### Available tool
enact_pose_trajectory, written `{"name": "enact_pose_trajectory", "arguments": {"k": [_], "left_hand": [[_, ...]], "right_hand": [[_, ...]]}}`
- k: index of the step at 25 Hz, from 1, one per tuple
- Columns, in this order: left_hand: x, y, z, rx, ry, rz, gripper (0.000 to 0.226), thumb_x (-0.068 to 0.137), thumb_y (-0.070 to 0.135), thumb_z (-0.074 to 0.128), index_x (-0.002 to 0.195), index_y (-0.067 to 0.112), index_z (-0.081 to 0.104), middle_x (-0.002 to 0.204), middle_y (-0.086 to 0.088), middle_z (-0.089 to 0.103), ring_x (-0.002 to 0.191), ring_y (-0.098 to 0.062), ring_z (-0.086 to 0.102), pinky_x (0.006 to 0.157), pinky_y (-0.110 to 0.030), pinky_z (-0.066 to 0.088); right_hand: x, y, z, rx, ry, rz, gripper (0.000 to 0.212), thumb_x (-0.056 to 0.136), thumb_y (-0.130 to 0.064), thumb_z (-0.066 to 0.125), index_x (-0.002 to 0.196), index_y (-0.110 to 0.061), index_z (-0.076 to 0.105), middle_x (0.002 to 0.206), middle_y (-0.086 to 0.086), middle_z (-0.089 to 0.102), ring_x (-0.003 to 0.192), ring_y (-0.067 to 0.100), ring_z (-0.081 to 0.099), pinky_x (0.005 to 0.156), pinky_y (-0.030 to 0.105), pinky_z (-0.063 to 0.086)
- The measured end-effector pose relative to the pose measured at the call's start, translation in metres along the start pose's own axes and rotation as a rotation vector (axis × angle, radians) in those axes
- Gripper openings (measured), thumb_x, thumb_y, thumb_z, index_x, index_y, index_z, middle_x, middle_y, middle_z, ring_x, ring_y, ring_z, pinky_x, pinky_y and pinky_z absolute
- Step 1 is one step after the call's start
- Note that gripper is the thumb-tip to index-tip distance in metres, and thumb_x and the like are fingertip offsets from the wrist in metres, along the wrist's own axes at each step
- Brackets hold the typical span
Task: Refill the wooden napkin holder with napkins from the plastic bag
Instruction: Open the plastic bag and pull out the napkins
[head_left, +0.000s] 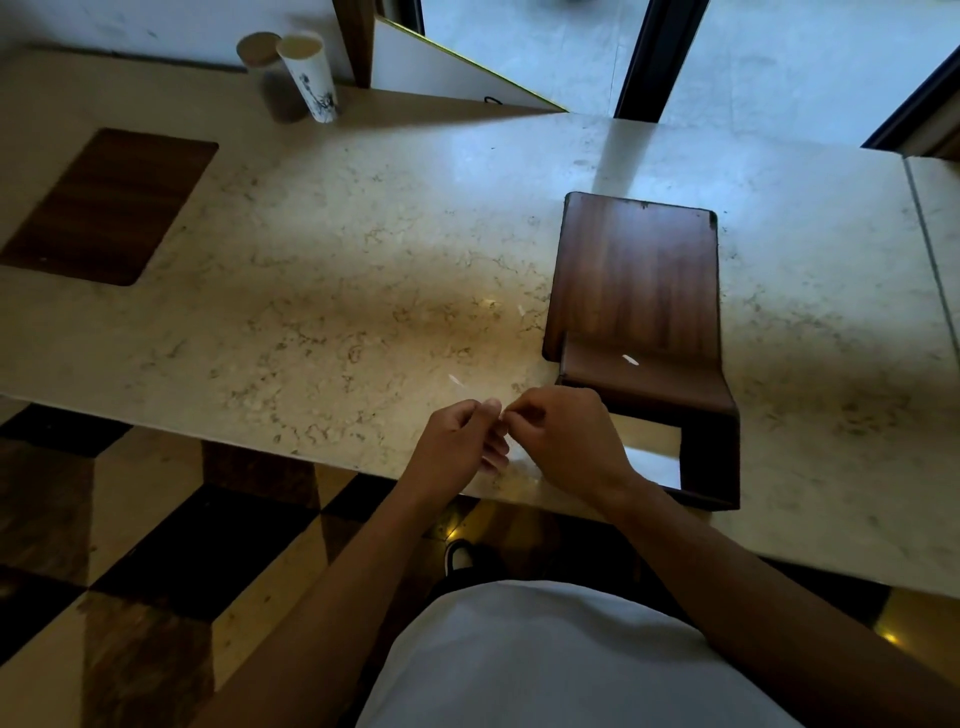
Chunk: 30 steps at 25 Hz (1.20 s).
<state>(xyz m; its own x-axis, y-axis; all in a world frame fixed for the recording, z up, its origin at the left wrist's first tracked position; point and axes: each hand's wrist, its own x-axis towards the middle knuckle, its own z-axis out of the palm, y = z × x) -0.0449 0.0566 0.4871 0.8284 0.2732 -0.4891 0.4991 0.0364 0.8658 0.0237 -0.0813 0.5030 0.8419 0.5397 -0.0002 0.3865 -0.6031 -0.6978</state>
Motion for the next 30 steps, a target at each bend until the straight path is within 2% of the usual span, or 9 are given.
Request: {"name": "enact_pose_trajectory", "arguments": {"k": [4,10,15,19,20,23,25,27,30], "left_hand": [[0.001,-0.004,0.001,0.047,0.01,0.03,0.04,0.103,0.036,0.05,0.087,0.005,0.069,0.073,-0.009,0.072,0.064,-0.02,0.07,0.064,-0.031,0.059],[0.003,-0.006,0.0,0.159,-0.063,0.087,0.038,0.103,0.032,0.05,0.089,0.003,0.069,0.074,-0.005,0.074,0.068,-0.02,0.071,0.069,-0.036,0.059],[0.003,-0.006,-0.012,0.176,-0.219,0.132,0.034,0.106,0.025,0.046,0.095,0.002,0.069,0.081,-0.003,0.074,0.076,-0.021,0.071,0.074,-0.034,0.058],[0.005,-0.006,-0.012,0.156,-0.215,0.104,0.028,0.102,0.017,0.049,0.088,0.004,0.07,0.079,-0.006,0.074,0.073,-0.022,0.07,0.074,-0.037,0.058],[0.005,-0.006,-0.011,0.159,-0.202,0.105,0.027,0.101,0.015,0.051,0.085,0.004,0.069,0.077,-0.008,0.073,0.071,-0.021,0.069,0.073,-0.037,0.058],[0.005,-0.007,-0.012,0.213,-0.204,0.12,0.026,0.099,0.016,0.054,0.086,-0.002,0.067,0.078,-0.019,0.07,0.067,-0.02,0.066,0.07,-0.037,0.057],[0.003,-0.008,-0.011,0.28,-0.242,0.134,0.027,0.099,0.017,0.053,0.087,-0.004,0.066,0.078,-0.02,0.069,0.066,-0.018,0.065,0.07,-0.036,0.057],[0.0,-0.009,-0.008,0.351,-0.252,0.151,0.027,0.099,0.016,0.051,0.085,-0.003,0.064,0.071,-0.013,0.067,0.063,-0.014,0.064,0.068,-0.035,0.055],[-0.003,-0.007,-0.007,0.371,-0.214,0.169,0.027,0.099,0.014,0.048,0.08,0.0,0.061,0.062,0.001,0.062,0.055,-0.007,0.058,0.058,-0.023,0.048]], "right_hand": [[0.005,0.005,-0.003,0.176,-0.144,0.23,0.008,0.087,-0.022,0.074,0.083,-0.019,0.079,0.073,-0.012,0.072,0.068,-0.001,0.067,0.067,0.019,0.052],[0.005,0.008,-0.008,0.389,-0.274,0.362,0.015,0.08,-0.019,0.08,0.068,-0.02,0.071,0.069,-0.003,0.072,0.061,-0.002,0.064,0.058,0.014,0.046],[0.006,0.02,-0.013,0.69,-0.463,0.547,0.007,0.08,-0.014,0.077,0.075,-0.015,0.071,0.065,-0.001,0.068,0.055,0.006,0.059,0.054,0.021,0.047],[0.009,0.022,-0.01,0.842,-0.52,0.626,0.013,0.089,-0.012,0.07,0.076,-0.011,0.07,0.069,0.005,0.07,0.058,0.012,0.062,0.055,0.024,0.048],[0.009,0.021,-0.01,0.754,-0.538,0.573,0.017,0.092,-0.015,0.067,0.075,-0.011,0.07,0.07,0.005,0.07,0.058,0.011,0.063,0.055,0.024,0.049],[0.011,0.019,-0.011,0.206,-0.55,0.192,0.023,0.097,-0.028,0.058,0.078,-0.018,0.066,0.067,-0.006,0.067,0.055,0.0,0.061,0.052,0.014,0.044],[0.015,0.019,-0.014,-0.014,-0.621,0.043,0.022,0.098,-0.034,0.054,0.085,-0.02,0.064,0.074,-0.006,0.066,0.061,0.002,0.059,0.053,0.017,0.043],[0.018,0.02,-0.015,-0.105,-0.705,-0.046,0.022,0.098,-0.031,0.05,0.084,-0.02,0.062,0.076,0.0,0.064,0.064,0.01,0.056,0.057,0.025,0.043],[0.016,0.018,-0.012,-0.082,-0.649,-0.128,0.028,0.096,-0.025,0.047,0.071,-0.036,0.052,0.066,-0.01,0.056,0.055,0.004,0.05,0.052,0.02,0.038]]}}
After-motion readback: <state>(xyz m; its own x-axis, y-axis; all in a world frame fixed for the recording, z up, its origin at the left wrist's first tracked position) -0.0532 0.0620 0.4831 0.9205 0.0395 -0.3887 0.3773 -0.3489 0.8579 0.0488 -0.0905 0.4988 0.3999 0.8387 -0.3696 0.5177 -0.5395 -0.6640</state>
